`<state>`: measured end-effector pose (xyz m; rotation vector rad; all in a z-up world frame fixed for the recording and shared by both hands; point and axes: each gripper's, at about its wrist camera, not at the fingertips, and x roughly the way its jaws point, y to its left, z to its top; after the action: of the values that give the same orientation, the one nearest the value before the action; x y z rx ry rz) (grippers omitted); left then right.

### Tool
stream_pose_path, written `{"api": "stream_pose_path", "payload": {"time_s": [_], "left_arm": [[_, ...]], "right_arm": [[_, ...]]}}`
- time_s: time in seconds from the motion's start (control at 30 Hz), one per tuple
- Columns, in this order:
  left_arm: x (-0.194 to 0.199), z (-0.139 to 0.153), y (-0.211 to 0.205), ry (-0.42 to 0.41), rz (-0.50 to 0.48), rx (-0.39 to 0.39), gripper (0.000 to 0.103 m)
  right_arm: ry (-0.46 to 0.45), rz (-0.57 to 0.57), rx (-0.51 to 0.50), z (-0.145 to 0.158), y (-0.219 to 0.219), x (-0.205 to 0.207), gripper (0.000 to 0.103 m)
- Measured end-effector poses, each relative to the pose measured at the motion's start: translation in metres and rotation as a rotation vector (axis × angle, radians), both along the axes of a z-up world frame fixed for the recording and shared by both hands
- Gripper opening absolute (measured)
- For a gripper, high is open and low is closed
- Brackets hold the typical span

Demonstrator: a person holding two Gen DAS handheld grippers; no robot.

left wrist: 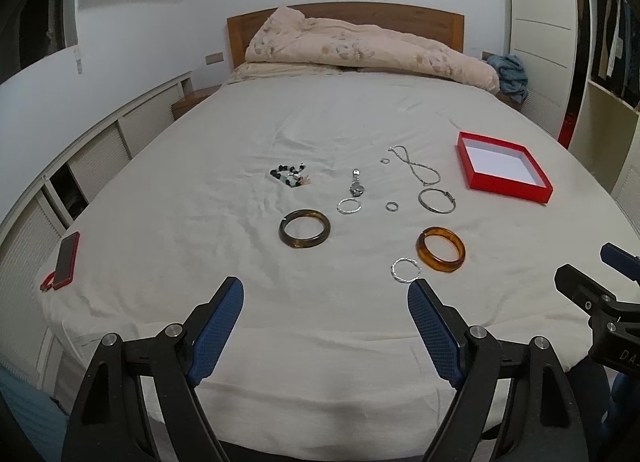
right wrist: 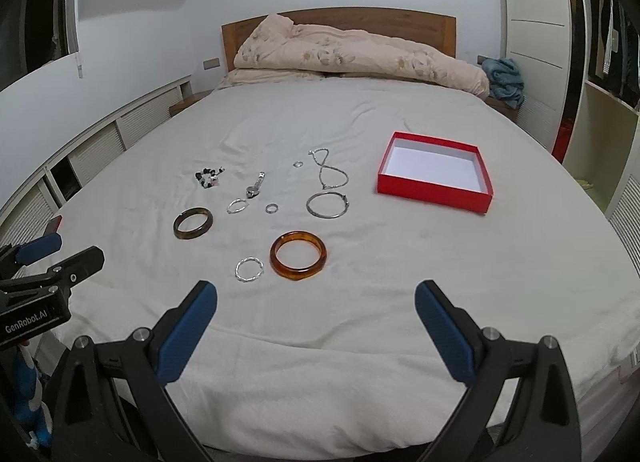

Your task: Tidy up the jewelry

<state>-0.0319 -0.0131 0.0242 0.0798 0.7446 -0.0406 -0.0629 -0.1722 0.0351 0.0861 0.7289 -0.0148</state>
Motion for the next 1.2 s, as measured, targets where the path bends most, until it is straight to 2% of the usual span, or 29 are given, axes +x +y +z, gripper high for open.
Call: {"api": "stream_pose_path", "payload": {"time_s": [0.13, 0.3, 0.53, 0.63, 0.7, 0.8, 0.87, 1.0, 1.13, 1.2], "left_arm": [[0.005, -0.002, -0.001, 0.008, 0.002, -0.003, 0.083], [0.018, -0.008, -0.009, 0.023, -0.008, 0.006, 0.083], [0.039, -0.024, -0.016, 0.055, -0.020, 0.011, 0.083], [0.051, -0.036, -0.018, 0.086, -0.034, 0.008, 0.083], [0.062, -0.046, -0.021, 0.116, -0.049, -0.004, 0.079], [0.077, -0.058, -0.024, 0.150, -0.064, -0.022, 0.074], [0.087, -0.065, -0.027, 0.167, -0.076, -0.034, 0.067], [0.108, -0.082, -0.035, 0.213, -0.100, -0.062, 0.061], [0.127, -0.101, -0.048, 0.266, -0.137, -0.076, 0.050], [0.133, -0.109, -0.052, 0.282, -0.144, -0.071, 0.049]], "right_arm": [[0.002, 0.003, -0.002, 0.001, -0.002, 0.000, 0.098], [0.021, -0.001, -0.004, -0.005, -0.008, 0.007, 0.089], [0.042, 0.011, -0.002, -0.015, -0.016, 0.023, 0.088], [0.064, 0.031, 0.013, -0.023, -0.019, 0.036, 0.078], [0.092, 0.041, 0.030, -0.032, -0.023, 0.046, 0.062], [0.131, 0.055, 0.058, -0.045, -0.027, 0.064, 0.046], [0.152, 0.068, 0.077, -0.054, -0.031, 0.077, 0.043], [0.176, 0.101, 0.101, -0.070, -0.033, 0.103, 0.039], [0.206, 0.130, 0.113, -0.088, -0.032, 0.130, 0.038], [0.224, 0.142, 0.115, -0.096, -0.032, 0.140, 0.038]]}}
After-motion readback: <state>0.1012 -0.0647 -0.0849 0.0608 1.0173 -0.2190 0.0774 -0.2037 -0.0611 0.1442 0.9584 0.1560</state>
